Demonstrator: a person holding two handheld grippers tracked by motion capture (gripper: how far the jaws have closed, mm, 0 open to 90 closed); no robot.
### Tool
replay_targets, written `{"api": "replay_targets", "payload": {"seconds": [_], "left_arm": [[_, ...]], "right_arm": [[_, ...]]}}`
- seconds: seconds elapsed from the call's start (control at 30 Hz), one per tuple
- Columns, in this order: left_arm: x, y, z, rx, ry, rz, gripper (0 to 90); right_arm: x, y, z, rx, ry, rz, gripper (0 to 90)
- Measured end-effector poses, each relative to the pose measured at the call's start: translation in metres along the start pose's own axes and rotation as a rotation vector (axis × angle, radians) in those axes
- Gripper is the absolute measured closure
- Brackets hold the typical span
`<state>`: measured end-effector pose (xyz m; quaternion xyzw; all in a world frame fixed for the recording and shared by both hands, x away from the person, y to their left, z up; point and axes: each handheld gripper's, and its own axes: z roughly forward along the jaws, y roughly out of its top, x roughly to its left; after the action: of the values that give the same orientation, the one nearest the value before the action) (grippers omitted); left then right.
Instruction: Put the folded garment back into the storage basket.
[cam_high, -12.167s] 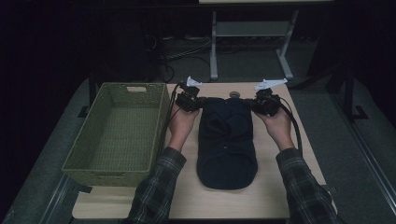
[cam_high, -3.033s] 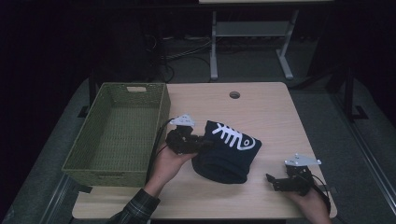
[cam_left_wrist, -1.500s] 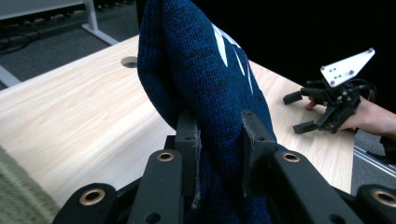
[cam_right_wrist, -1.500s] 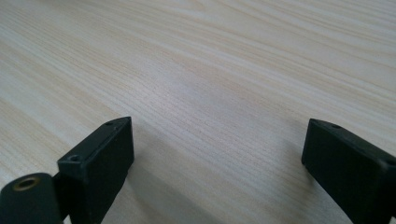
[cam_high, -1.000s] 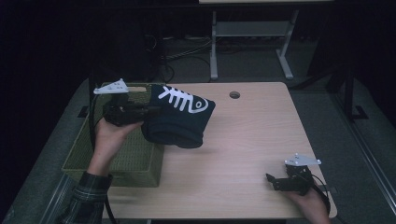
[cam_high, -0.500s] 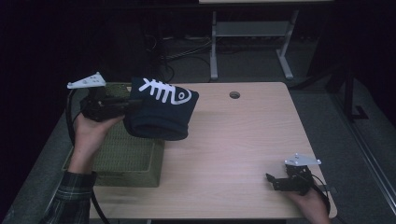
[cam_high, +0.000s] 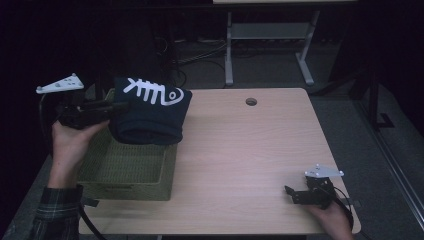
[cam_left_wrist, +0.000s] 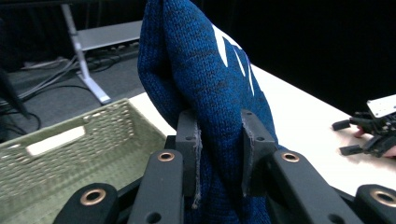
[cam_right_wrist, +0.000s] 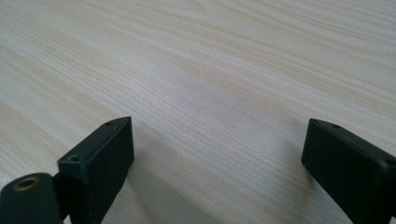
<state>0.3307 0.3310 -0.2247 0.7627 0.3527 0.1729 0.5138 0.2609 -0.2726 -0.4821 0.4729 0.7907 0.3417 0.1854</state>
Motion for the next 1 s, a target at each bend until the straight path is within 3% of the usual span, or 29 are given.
{"api": "replay_targets", "payload": {"seconds": [0.33,1.0], "left_arm": [[0.016,-0.014,-0.022,0.007,0.058,-0.035,72.8],[0.037,-0.063,-0.022,0.048,0.082,-0.132,72.8]], "right_arm": [[0.000,0.000,0.000,0.000,0.000,0.000,8.8],[0.000,0.000,0.000,0.001,0.000,0.001,8.8]]}}
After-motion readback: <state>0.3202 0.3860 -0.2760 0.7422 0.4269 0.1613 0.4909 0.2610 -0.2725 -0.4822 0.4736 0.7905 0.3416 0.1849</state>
